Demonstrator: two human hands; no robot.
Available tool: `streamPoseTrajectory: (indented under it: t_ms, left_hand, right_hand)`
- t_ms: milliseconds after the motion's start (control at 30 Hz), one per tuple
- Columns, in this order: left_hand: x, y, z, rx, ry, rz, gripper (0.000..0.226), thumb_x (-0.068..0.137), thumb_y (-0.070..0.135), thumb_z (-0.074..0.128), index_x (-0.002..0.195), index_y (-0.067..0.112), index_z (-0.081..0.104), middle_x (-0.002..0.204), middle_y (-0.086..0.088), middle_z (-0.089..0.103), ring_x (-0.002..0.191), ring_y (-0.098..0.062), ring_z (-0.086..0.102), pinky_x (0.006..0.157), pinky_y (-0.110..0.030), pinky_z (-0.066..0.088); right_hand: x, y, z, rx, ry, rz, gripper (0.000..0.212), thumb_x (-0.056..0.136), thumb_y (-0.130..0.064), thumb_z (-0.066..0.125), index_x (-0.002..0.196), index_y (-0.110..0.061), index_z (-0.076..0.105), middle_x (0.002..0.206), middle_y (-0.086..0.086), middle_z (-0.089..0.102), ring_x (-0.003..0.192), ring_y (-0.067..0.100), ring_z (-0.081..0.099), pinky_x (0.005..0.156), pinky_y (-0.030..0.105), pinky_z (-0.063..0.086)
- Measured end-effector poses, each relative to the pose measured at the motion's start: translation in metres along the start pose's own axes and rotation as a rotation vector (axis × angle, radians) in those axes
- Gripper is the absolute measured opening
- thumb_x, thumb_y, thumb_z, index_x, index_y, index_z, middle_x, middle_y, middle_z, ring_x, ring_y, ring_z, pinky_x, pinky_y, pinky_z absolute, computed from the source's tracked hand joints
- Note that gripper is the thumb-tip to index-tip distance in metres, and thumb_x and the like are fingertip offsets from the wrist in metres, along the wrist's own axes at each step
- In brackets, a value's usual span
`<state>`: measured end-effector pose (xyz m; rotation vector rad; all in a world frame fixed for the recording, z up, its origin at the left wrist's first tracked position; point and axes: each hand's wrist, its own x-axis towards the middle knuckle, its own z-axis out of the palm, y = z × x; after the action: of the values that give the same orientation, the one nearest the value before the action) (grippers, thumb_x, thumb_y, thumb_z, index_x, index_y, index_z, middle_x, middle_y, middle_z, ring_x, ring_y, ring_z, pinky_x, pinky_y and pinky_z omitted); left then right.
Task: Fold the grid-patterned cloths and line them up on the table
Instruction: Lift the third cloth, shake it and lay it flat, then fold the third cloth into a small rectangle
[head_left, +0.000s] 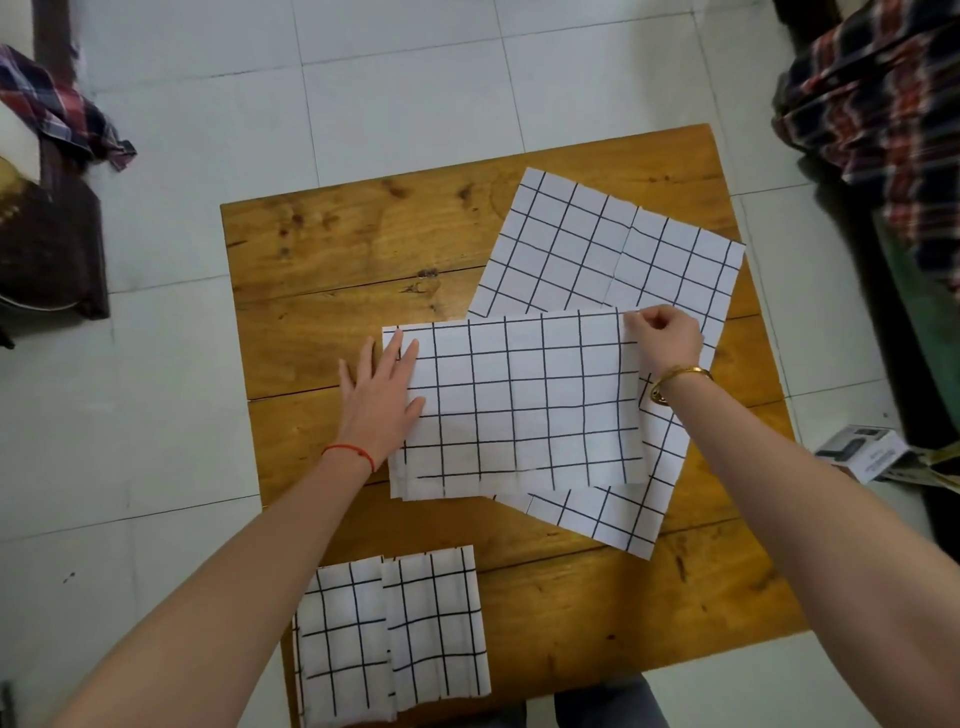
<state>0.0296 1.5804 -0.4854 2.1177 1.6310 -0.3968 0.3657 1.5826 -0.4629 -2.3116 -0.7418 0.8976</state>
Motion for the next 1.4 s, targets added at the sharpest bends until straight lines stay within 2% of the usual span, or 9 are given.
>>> streamPoseTrajectory:
  t_ms: [167,267,367,467,600,833,1133,1267,1400]
  left_hand:
    - [-0.002,0.010,0.003,-0.038,0.017,-0.027,0.073,0.097,0.042,0.047,0.155,0.023,0.007,0.162,0.001,-0.002,0.148,-0.030,-0.006,0.118,-0.058,0.005]
    - [-0.002,0.013,0.002,-0.026,0.073,-0.013,0.073,0.096,0.038,0.049,0.154,0.019,0.010,0.162,-0.002,0.002,0.149,-0.029,-0.002,0.117,-0.059,0.008]
    - [-0.001,0.014,0.002,0.000,0.093,-0.010,0.075,0.095,0.037,0.050,0.154,0.016,0.009,0.162,-0.004,0.003,0.149,-0.030,-0.001,0.117,-0.059,0.008]
    - [-0.002,0.013,0.003,0.018,0.101,-0.037,0.077,0.095,0.037,0.050,0.154,0.015,0.006,0.162,-0.004,0.002,0.149,-0.030,-0.002,0.117,-0.060,0.006]
    - [-0.003,0.009,0.005,0.027,0.071,-0.088,0.079,0.095,0.037,0.051,0.154,0.016,0.004,0.162,-0.003,-0.001,0.148,-0.032,-0.001,0.116,-0.062,0.005]
    - [0.000,0.011,0.006,0.032,0.053,-0.120,0.082,0.093,0.038,0.055,0.154,0.017,0.004,0.162,-0.003,0.001,0.148,-0.033,0.001,0.115,-0.063,0.007]
    - [0.003,0.012,0.004,0.020,0.016,-0.135,0.082,0.094,0.039,0.054,0.154,0.018,0.002,0.162,-0.001,-0.002,0.148,-0.033,0.000,0.115,-0.064,0.007]
    - [0.004,0.012,0.005,0.017,0.011,-0.144,0.082,0.093,0.038,0.055,0.154,0.017,0.003,0.162,-0.002,-0.001,0.148,-0.034,0.000,0.114,-0.064,0.008]
    - [0.004,0.014,0.004,0.020,0.010,-0.140,0.082,0.093,0.038,0.055,0.154,0.017,0.004,0.162,-0.002,0.000,0.148,-0.033,0.001,0.115,-0.063,0.009]
  right_hand:
    - [0.014,-0.010,0.006,-0.144,0.122,-0.102,0.025,0.086,-0.029,0.059,0.105,-0.014,0.058,0.100,0.005,0.061,0.097,0.022,0.056,0.087,0.034,0.050]
    - [-0.005,-0.022,0.023,-0.467,0.167,-0.447,0.029,0.090,-0.027,0.049,0.115,-0.012,0.056,0.113,0.008,0.058,0.108,0.024,0.049,0.091,0.035,0.040]
    - [-0.038,-0.030,0.057,-0.625,-0.071,-0.895,0.036,0.088,-0.024,0.048,0.120,-0.008,0.056,0.121,0.009,0.058,0.116,0.030,0.048,0.097,0.042,0.040]
    - [-0.073,-0.033,0.097,-0.903,-0.328,-1.059,0.053,0.093,-0.033,0.044,0.140,-0.009,0.040,0.145,0.007,0.042,0.137,0.034,0.032,0.112,0.051,0.026]
    - [-0.103,-0.040,0.138,-1.127,-0.460,-0.992,0.059,0.100,-0.039,0.026,0.151,-0.013,0.012,0.160,0.002,0.011,0.147,0.031,0.003,0.116,0.057,0.006]
    - [-0.104,-0.043,0.151,-1.176,-0.475,-0.935,0.057,0.101,-0.036,0.024,0.152,-0.014,0.009,0.160,0.001,0.008,0.147,0.030,0.001,0.116,0.057,0.004]
    - [-0.041,0.008,0.052,-1.096,-0.316,-0.696,0.058,0.100,-0.039,0.011,0.152,-0.014,0.013,0.159,0.000,0.014,0.147,0.029,0.003,0.117,0.054,0.001]
    - [-0.011,0.031,0.007,-1.093,-0.247,-0.513,0.059,0.100,-0.043,0.011,0.152,-0.018,0.003,0.160,-0.003,0.004,0.147,0.026,-0.005,0.117,0.053,-0.004]
    - [-0.001,0.033,-0.010,-1.102,-0.271,-0.523,0.059,0.100,-0.044,0.009,0.152,-0.018,0.002,0.160,-0.003,0.002,0.147,0.024,-0.009,0.117,0.051,-0.007]
